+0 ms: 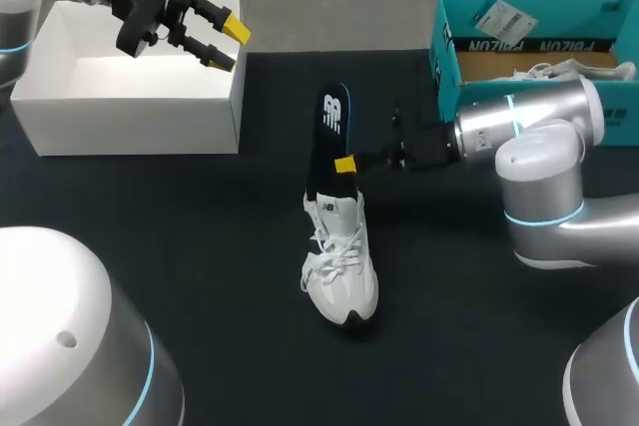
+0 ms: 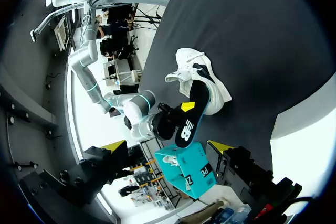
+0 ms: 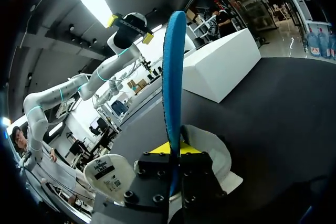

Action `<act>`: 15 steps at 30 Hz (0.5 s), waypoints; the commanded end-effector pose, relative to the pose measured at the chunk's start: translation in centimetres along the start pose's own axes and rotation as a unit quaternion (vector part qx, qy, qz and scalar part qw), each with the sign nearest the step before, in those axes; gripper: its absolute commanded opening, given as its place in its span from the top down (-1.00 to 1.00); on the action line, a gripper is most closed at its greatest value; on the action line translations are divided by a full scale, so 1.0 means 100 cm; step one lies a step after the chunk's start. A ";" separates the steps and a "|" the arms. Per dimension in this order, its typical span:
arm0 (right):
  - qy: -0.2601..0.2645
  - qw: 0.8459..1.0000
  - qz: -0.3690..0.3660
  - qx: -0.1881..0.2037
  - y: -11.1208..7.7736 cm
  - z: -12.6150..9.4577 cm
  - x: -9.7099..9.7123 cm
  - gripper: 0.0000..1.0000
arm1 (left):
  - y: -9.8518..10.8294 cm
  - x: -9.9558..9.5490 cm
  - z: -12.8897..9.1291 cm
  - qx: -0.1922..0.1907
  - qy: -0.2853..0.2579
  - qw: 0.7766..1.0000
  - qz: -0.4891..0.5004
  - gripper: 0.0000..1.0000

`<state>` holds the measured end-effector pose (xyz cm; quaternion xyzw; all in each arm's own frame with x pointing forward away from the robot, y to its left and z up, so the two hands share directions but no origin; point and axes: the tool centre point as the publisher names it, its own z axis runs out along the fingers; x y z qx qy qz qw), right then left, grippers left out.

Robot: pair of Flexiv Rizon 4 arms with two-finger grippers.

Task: Take the shoe out of the shoebox, open the shoe tongue, remove and reinsert the insole, then place the shoe into the shoebox

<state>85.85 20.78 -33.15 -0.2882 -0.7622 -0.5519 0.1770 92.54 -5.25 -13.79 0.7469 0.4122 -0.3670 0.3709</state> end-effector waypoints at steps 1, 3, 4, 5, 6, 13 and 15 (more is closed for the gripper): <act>0.001 1.000 0.006 0.004 -0.007 0.005 0.005 1.00 | 0.000 0.000 0.000 0.000 0.001 1.000 0.001 -1.00; 0.002 1.000 0.008 0.004 -0.009 0.007 0.007 1.00 | 0.000 0.000 0.000 0.000 0.001 1.000 0.001 -1.00; 0.003 1.000 0.010 0.005 -0.010 0.007 0.008 1.00 | 0.000 0.000 0.000 0.000 0.001 1.000 0.001 -1.00; 0.004 1.000 0.011 0.005 -0.011 0.007 0.008 1.00 | 0.000 0.000 0.000 0.000 0.001 1.000 0.001 -1.00; 0.006 1.000 0.012 0.005 -0.011 0.007 0.008 1.00 | 0.000 0.000 0.000 0.000 0.001 1.000 0.001 -1.00; -0.010 1.000 -0.016 -0.007 0.009 0.001 0.009 0.15 | 0.000 0.000 0.000 0.000 0.001 1.000 0.001 -1.00; -0.014 0.999 -0.027 -0.012 0.016 0.000 0.008 0.17 | 0.000 0.000 0.000 0.000 0.001 1.000 0.001 -1.00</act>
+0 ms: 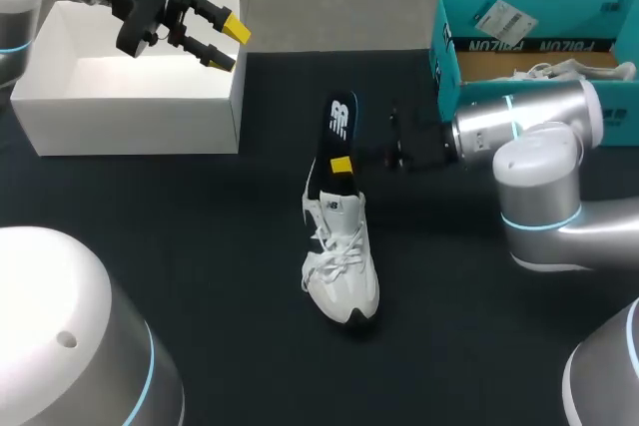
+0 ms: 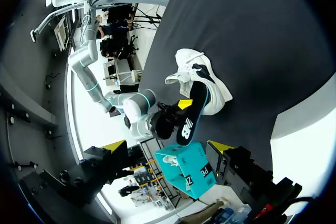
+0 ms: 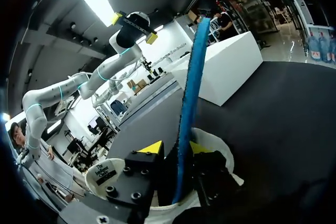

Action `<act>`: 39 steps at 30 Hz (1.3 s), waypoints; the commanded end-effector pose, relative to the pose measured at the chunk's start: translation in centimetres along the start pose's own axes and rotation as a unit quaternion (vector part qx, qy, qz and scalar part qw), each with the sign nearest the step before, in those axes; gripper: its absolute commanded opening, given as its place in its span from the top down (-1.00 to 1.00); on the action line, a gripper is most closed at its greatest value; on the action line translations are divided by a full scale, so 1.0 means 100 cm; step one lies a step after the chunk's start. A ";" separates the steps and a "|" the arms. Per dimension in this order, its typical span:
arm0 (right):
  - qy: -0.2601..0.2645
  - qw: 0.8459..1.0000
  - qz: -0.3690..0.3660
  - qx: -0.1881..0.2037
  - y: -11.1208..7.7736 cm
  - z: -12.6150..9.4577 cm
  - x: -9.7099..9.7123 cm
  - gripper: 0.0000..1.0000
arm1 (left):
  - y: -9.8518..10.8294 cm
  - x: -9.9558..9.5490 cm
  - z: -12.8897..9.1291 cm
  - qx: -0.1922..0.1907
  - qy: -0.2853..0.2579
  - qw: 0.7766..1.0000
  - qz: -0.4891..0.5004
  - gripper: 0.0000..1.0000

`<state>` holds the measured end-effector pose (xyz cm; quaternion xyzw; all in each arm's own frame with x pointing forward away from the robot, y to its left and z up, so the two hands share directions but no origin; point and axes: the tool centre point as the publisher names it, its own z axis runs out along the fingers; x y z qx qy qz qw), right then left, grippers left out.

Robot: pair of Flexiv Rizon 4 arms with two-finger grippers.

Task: Take the shoe out of the shoebox, open the shoe tongue, remove and reinsert the insole, then place the shoe into the shoebox

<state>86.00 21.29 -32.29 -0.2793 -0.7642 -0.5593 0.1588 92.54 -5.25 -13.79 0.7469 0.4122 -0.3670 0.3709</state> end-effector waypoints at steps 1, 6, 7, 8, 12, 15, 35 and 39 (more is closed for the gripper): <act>-0.004 1.000 -0.011 -0.004 0.011 -0.001 0.003 0.20 | 0.000 0.000 0.000 0.000 0.001 1.000 0.001 -1.00; -0.003 1.000 -0.021 -0.001 0.017 0.002 0.000 1.00 | 0.000 0.000 0.000 0.000 0.001 1.000 0.001 -1.00; -0.002 1.000 -0.022 -0.001 0.017 0.002 0.000 1.00 | 0.000 0.000 0.000 0.000 0.001 1.000 0.001 -1.00; -0.001 1.000 -0.022 -0.001 0.017 0.003 0.000 1.00 | 0.000 0.000 0.000 0.000 0.001 1.000 0.001 -1.00; 0.019 1.000 -0.015 -0.005 0.013 0.004 0.000 1.00 | 0.000 0.000 0.000 0.000 0.001 1.000 0.001 -1.00; 0.034 0.999 -0.007 0.004 0.009 0.005 -0.001 1.00 | 0.000 0.000 0.000 0.000 0.001 1.000 0.001 -1.00; 0.048 0.997 0.036 0.044 -0.013 0.012 0.010 1.00 | 0.000 0.000 0.000 0.000 0.001 1.000 0.001 -1.00; 0.028 0.999 0.018 0.035 -0.003 0.004 0.013 0.21 | 0.000 0.000 0.000 0.000 0.001 1.000 0.001 -1.00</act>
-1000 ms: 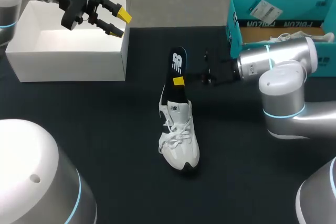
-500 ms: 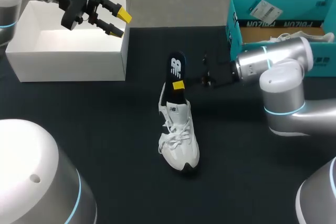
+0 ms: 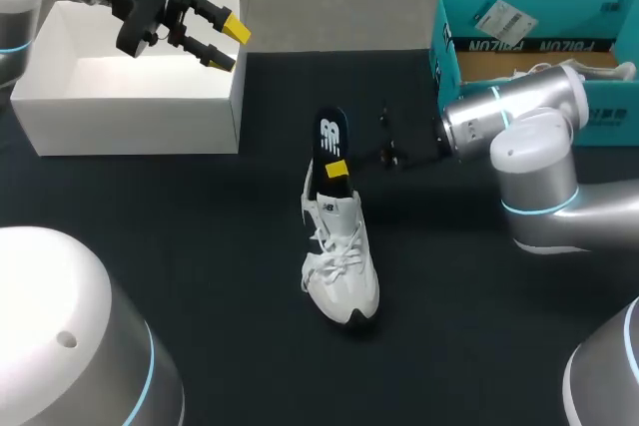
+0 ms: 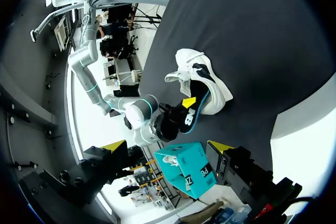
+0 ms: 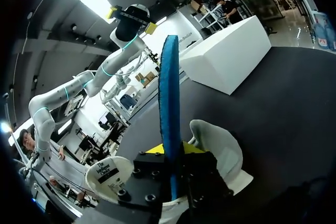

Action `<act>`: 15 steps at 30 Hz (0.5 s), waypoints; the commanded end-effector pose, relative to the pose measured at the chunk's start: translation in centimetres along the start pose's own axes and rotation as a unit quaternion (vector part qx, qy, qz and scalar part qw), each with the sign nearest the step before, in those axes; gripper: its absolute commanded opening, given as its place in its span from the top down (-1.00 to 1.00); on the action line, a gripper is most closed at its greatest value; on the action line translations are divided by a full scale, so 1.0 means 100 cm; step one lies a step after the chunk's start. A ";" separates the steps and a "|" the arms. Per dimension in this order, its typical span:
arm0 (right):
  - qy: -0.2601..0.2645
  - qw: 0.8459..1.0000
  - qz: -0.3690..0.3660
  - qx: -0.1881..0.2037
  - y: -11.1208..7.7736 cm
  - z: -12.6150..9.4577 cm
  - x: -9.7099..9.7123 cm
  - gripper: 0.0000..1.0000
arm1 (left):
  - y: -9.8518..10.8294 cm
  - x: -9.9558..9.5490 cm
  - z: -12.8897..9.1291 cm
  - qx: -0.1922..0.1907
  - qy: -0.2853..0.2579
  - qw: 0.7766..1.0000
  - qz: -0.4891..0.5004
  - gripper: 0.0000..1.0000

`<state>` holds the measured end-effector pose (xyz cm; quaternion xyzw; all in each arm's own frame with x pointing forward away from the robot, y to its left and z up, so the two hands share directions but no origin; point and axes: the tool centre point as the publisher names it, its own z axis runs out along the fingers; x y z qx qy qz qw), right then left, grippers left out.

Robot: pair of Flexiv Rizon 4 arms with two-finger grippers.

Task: Take the shoe out of the shoebox, open the shoe tongue, remove and reinsert the insole, then place the shoe into the shoebox

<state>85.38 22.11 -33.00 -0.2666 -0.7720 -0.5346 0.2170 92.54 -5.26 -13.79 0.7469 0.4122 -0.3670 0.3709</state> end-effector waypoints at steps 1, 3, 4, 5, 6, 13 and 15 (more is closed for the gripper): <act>-0.019 1.000 -0.009 -0.007 0.005 -0.006 0.011 0.15 | 0.000 0.000 0.000 0.000 0.001 1.000 0.001 -1.00; -0.023 1.000 -0.014 -0.008 0.009 -0.009 0.012 0.07 | 0.000 0.000 0.000 0.000 0.001 1.000 0.001 -1.00; -0.024 1.000 -0.015 -0.008 0.011 -0.010 0.012 -0.07 | 0.000 0.000 0.000 0.000 0.001 1.000 0.001 -1.00; -0.026 0.999 -0.017 -0.008 0.012 -0.011 0.012 -0.01 | 0.000 0.000 0.000 0.000 0.001 1.000 0.001 -1.00; -0.030 0.999 -0.021 -0.012 0.014 -0.012 0.012 0.03 | 0.000 0.000 0.000 0.000 0.001 1.000 0.001 -1.00; -0.056 0.995 -0.026 -0.073 0.013 -0.020 0.011 0.19 | 0.000 0.000 0.000 0.000 0.001 1.000 0.001 -1.00; -0.057 0.995 -0.031 -0.080 0.014 -0.019 0.010 0.33 | 0.000 0.000 0.000 0.000 0.001 1.000 0.001 -1.00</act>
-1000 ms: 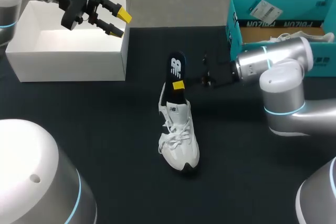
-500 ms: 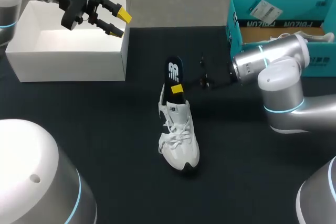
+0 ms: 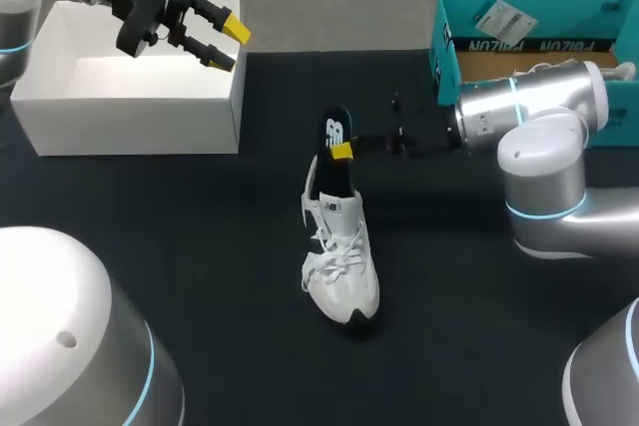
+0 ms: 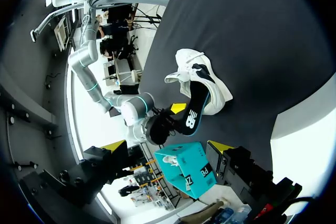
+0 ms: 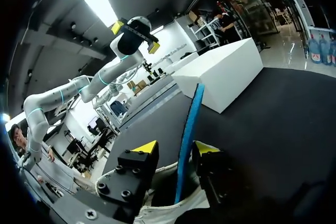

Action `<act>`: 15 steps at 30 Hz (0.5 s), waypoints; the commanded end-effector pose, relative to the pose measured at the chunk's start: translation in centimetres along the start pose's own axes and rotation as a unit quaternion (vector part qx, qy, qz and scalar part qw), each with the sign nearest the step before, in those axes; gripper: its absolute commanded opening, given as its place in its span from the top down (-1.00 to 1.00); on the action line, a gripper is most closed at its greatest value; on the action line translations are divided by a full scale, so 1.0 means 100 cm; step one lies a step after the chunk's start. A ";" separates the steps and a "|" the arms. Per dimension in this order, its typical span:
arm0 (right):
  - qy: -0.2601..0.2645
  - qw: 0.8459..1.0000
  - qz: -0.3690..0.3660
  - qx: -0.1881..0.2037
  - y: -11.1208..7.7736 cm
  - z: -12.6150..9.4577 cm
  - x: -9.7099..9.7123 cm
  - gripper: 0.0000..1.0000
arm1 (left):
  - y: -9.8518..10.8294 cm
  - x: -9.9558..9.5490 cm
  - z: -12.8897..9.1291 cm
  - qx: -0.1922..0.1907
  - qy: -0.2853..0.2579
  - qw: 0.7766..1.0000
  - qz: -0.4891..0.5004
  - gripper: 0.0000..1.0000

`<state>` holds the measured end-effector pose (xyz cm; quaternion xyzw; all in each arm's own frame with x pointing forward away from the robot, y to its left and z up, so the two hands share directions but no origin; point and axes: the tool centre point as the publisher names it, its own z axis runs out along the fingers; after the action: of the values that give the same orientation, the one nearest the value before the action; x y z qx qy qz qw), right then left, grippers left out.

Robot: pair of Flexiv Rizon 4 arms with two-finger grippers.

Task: Take the shoe out of the shoebox, open the shoe tongue, remove and reinsert the insole, then place the shoe into the shoebox

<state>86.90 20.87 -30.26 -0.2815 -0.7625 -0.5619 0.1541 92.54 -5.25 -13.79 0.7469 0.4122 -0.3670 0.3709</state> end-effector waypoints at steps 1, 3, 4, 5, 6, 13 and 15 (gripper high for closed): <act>-0.012 0.999 -0.004 -0.035 -0.011 0.002 0.006 0.50 | 0.000 0.000 0.000 0.000 0.001 1.000 0.001 -1.00; -0.012 0.999 -0.004 -0.036 -0.010 0.004 0.003 0.78 | 0.000 0.000 0.000 0.000 0.001 1.000 0.001 -1.00; -0.013 0.999 -0.003 -0.035 -0.009 0.005 0.002 1.00 | 0.000 0.000 0.000 0.000 0.001 1.000 0.001 -1.00; -0.013 0.999 -0.003 -0.035 -0.008 0.006 0.002 1.00 | 0.000 0.000 0.000 0.000 0.001 1.000 0.001 -1.00; -0.013 0.999 -0.003 -0.035 -0.008 0.006 0.002 1.00 | 0.000 0.000 0.000 0.000 0.001 1.000 0.001 -1.00; 0.010 1.000 0.016 -0.021 -0.013 0.007 -0.002 1.00 | 0.000 0.000 0.000 0.000 0.001 1.000 0.001 -1.00; 0.026 0.999 0.028 -0.012 -0.016 0.010 -0.003 1.00 | 0.000 0.000 0.000 0.000 0.001 1.000 0.001 -1.00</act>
<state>85.50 21.22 -31.45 -0.2953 -0.7391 -0.5817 0.1681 92.54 -5.25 -13.79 0.7469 0.4122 -0.3670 0.3709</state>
